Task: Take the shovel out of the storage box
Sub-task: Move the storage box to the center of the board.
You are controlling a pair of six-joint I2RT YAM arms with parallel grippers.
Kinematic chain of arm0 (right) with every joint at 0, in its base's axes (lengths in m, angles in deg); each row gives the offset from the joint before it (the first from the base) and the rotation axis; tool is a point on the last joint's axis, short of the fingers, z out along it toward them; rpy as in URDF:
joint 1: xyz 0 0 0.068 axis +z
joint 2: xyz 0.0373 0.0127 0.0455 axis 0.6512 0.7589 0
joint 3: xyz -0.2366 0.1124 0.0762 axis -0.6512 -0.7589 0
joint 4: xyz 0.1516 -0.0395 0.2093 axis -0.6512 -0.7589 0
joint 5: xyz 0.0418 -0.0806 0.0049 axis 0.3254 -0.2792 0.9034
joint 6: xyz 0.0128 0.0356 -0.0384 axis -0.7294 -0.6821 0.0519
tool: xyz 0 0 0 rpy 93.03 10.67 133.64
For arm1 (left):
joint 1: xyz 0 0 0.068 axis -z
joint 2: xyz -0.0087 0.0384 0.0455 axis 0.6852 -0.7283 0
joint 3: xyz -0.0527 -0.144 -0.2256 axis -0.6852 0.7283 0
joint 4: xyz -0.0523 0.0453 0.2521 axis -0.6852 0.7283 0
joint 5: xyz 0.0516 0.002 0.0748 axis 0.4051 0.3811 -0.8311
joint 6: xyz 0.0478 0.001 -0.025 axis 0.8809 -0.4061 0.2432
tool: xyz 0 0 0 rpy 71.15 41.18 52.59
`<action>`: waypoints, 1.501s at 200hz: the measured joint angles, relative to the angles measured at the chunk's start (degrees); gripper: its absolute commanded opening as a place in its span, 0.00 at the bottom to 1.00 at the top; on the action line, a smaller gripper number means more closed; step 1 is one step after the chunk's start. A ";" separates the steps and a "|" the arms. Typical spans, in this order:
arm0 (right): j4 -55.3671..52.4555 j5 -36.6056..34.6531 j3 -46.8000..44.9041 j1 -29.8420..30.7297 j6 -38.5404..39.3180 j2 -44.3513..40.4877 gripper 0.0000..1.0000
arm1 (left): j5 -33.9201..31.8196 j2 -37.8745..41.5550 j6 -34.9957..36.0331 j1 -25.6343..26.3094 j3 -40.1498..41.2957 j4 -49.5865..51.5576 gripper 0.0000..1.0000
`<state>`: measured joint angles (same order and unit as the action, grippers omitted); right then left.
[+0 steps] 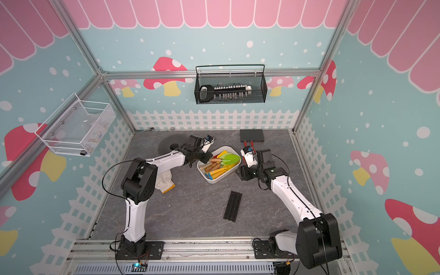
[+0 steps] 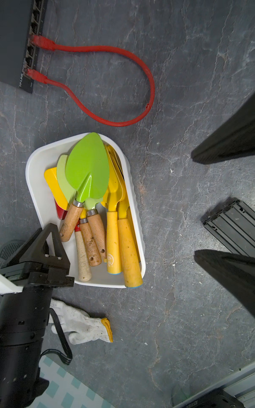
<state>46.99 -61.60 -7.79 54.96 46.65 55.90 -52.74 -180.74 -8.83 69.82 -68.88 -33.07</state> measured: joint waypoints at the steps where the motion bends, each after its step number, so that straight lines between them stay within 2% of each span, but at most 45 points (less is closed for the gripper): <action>1: 0.00 0.02 0.00 0.00 0.02 0.00 0.68 | 0.07 0.00 0.02 -0.02 -0.07 0.07 0.22; 14: -0.15 0.02 0.00 0.00 0.11 -0.09 0.68 | 0.28 0.00 -0.26 -0.22 -0.44 0.35 0.15; 66: -0.52 0.00 0.00 0.00 0.22 -1.29 0.68 | 1.97 0.02 -0.74 -0.57 -0.55 0.96 0.00; 130: -0.72 -0.02 0.00 0.02 0.33 -1.88 0.68 | 1.03 2.58 -3.72 -1.53 2.58 1.11 0.00; 249: -0.74 1.11 0.00 0.35 -0.39 -1.86 0.68 | -10.27 23.19 -17.55 -5.46 27.76 0.63 0.00; 300: -2.71 0.28 2.51 6.29 -0.37 0.20 0.68 | -13.27 30.60 -21.03 -5.55 34.93 0.92 0.00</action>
<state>44.28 -61.31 -5.28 61.26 46.28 56.09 -66.01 -150.14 -29.86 64.27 -33.96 -32.15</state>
